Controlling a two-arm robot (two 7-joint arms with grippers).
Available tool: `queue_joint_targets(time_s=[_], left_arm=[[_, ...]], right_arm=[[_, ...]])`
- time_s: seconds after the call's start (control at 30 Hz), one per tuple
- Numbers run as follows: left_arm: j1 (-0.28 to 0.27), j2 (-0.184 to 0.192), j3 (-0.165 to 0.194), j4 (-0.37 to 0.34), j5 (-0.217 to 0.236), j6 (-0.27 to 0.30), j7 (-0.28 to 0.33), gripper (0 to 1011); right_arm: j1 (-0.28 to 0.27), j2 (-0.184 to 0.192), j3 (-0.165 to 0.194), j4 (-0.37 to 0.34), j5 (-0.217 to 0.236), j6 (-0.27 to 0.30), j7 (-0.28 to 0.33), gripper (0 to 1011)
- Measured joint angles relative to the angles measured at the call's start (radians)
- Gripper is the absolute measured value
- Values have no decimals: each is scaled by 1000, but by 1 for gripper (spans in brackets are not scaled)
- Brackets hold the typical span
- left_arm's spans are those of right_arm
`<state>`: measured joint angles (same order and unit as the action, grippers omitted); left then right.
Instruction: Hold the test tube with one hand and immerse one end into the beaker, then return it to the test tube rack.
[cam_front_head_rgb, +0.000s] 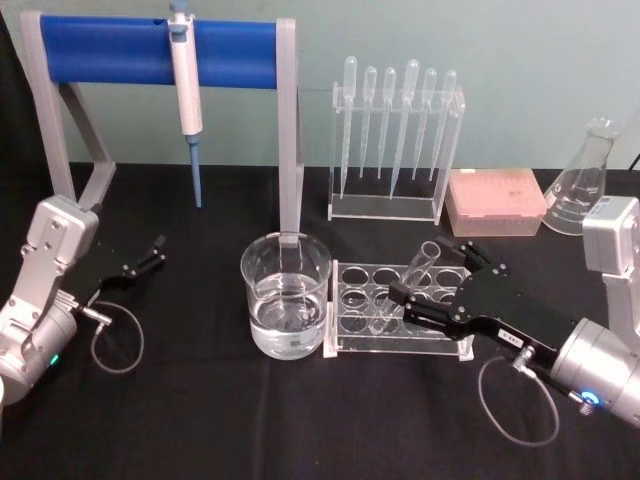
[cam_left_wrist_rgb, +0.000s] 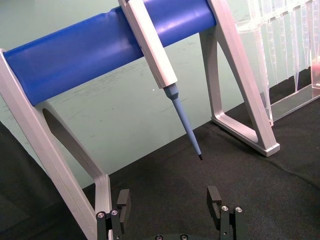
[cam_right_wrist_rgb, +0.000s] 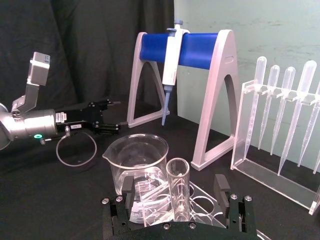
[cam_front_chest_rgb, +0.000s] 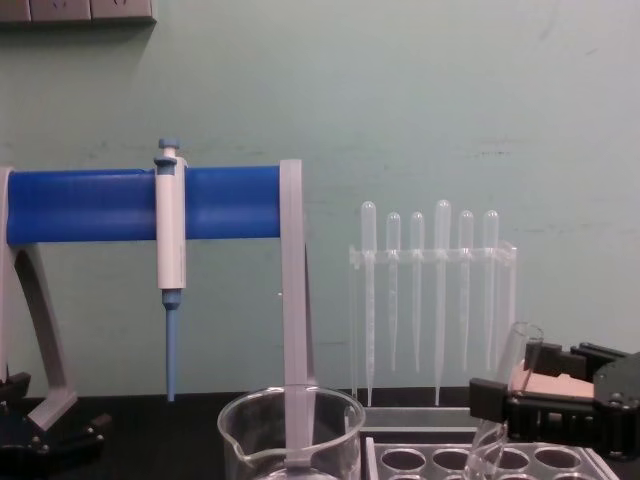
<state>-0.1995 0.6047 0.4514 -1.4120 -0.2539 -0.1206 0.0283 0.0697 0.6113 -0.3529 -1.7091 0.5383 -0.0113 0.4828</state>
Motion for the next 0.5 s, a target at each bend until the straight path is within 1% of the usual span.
queue_joint_targets(time_s=[0.27,0.47,0.5], left_arm=[[0,0,0,0,0,0,0,1000],[0,0,0,0,0,0,0,1000],[0,0,0,0,0,0,0,1000]], right_arm=[[6,-16,-1,9,-21,7,-3,1000],[6,-15,-1,9,-21,7,-4,1002],[6,-15,-1,9,-20,7,-4,989]])
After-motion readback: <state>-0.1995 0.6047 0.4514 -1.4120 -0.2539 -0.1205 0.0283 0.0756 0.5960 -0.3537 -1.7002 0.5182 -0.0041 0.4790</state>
